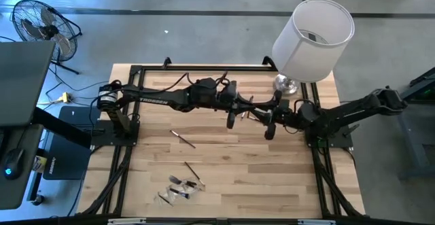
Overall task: Pick & Place Makeup Supplies
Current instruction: Put the silver makeup brush into the transparent organizer
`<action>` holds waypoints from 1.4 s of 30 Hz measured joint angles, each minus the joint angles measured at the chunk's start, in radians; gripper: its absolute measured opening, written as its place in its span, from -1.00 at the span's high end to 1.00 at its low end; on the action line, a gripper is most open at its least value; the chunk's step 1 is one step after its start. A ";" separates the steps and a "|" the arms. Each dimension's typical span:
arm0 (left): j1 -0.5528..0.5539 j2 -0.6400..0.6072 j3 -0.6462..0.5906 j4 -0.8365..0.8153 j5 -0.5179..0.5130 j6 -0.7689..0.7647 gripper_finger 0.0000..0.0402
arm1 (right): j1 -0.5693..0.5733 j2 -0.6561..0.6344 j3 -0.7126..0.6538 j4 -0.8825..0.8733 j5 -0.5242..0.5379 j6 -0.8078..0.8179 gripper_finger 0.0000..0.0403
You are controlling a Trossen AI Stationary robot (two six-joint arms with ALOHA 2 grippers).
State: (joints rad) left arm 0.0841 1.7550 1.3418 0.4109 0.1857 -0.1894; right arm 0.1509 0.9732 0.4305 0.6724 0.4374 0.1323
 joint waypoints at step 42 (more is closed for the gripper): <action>-0.985 -0.423 -0.134 -0.636 -1.068 -0.234 0.94 | 0.198 0.309 0.001 -0.362 -0.152 0.760 0.99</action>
State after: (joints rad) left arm -0.9006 1.3315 1.2077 -0.2253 -0.8821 -0.4233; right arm 0.3488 1.2826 0.4313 0.3108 0.2855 0.8927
